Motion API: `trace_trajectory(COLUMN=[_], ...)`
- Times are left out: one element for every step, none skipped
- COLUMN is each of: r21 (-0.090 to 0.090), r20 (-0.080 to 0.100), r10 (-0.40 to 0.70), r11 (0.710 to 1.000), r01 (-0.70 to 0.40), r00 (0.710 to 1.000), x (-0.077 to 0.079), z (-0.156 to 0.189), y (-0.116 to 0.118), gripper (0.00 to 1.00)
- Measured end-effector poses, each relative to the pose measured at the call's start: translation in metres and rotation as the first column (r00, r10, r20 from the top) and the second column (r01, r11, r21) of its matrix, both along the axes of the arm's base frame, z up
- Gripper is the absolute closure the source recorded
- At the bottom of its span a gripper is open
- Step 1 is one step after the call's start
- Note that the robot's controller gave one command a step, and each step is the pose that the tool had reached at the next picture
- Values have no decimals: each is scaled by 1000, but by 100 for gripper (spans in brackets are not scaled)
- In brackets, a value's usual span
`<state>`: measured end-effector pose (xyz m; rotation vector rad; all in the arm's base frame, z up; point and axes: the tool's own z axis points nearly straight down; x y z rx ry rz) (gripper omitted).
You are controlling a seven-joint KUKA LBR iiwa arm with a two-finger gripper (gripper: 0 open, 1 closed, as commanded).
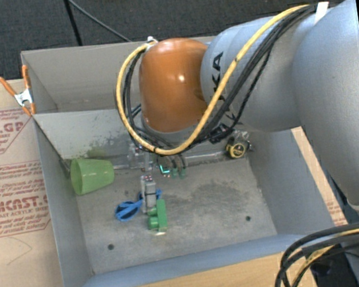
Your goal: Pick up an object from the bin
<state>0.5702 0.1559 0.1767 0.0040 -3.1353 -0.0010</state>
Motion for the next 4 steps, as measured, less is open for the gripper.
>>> trace_trajectory(r21=[-3,1,1,1], r20=[-1,7,7,7], r10=[101,103,103,103], r11=[995,995,995,995], r01=[-101,-103,-103,-103], r00=[995,995,995,995], x=[-17,-15,-15,-15], z=[-87,-83,-83,-83], y=[-42,-39,-39,-39], gripper=[0,100,0,100])
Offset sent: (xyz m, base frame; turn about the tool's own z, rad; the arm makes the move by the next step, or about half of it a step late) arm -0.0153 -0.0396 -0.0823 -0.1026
